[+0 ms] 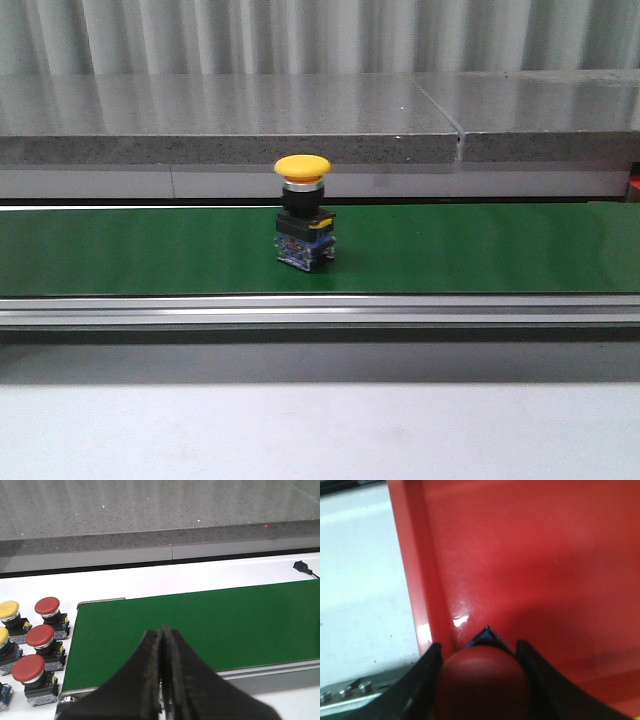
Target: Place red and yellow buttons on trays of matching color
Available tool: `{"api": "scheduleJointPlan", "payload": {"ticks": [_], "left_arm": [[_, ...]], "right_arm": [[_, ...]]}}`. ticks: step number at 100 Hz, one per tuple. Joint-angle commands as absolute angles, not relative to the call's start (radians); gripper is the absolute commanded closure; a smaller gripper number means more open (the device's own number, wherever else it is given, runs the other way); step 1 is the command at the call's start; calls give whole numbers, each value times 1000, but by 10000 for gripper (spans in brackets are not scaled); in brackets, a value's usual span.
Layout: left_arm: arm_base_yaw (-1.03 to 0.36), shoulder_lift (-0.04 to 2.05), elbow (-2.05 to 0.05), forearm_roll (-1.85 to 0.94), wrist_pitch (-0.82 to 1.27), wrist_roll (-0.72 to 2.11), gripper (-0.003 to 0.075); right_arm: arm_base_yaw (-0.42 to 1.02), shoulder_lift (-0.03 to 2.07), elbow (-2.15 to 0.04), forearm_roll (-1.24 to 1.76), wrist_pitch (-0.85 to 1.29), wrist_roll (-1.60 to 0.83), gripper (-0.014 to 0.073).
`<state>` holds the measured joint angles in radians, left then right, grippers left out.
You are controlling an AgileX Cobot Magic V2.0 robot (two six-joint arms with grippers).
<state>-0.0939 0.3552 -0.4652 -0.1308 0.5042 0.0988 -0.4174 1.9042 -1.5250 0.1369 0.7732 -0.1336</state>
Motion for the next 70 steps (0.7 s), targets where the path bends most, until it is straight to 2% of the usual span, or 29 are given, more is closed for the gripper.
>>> {"api": "scheduleJointPlan", "payload": {"ticks": [1,53,60,70], "left_arm": [[-103,364,-491,-144,434,96,740],[-103,364,-491,-144,434,96,740],[-103,364,-491,-144,434,96,740],[-103,364,-491,-144,434,96,740]], "right_arm": [[-424,1893,-1575,140,701,-146,453],[-426,1993,-1591,140,691,-146,445],[-427,1993,-1592,140,691,-146,390],[-429,1993,-1592,140,698,-146,199]]}}
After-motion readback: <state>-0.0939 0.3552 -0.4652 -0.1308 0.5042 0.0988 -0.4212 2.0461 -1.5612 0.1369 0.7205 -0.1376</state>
